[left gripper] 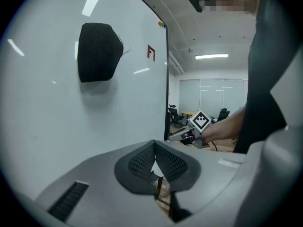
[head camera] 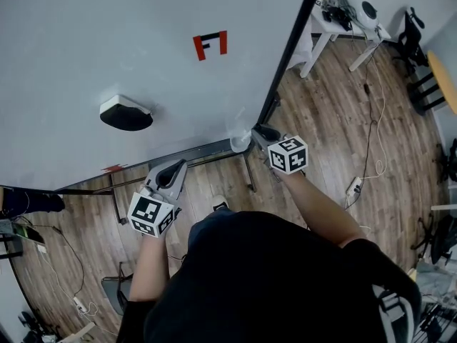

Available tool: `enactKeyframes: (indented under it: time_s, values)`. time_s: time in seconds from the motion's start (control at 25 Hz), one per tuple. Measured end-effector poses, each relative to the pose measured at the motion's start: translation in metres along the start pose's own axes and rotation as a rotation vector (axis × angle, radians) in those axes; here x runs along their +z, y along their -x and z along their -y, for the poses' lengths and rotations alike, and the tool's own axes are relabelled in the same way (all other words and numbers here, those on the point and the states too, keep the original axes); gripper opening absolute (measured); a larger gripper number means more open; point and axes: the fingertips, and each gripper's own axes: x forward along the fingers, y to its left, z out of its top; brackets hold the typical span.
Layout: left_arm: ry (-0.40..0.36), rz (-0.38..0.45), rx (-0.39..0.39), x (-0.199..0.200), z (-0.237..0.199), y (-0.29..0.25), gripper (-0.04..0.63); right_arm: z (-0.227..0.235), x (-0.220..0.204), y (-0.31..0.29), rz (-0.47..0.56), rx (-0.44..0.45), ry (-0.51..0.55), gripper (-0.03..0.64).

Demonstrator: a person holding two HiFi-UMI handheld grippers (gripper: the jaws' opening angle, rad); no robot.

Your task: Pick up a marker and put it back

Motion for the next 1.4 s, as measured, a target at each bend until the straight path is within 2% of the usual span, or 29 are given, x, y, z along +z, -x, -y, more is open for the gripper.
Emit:
enactKeyframes:
  time_s: [0.36,0.72,1.4]
  values:
    - [-0.017,0.023,-0.003,0.009,0.031,0.003,0.011,-0.011,0.007,0.045,0.038,0.014,0.032,0.06]
    - [-0.023,0.031,0.003,0.011,0.058,0.01,0.011,-0.014,-0.006,0.084,0.041,0.023,0.038,0.06]
    - [-0.017,0.021,0.002,0.004,0.07,0.014,0.011,-0.018,-0.02,0.106,0.041,0.017,0.027,0.06]
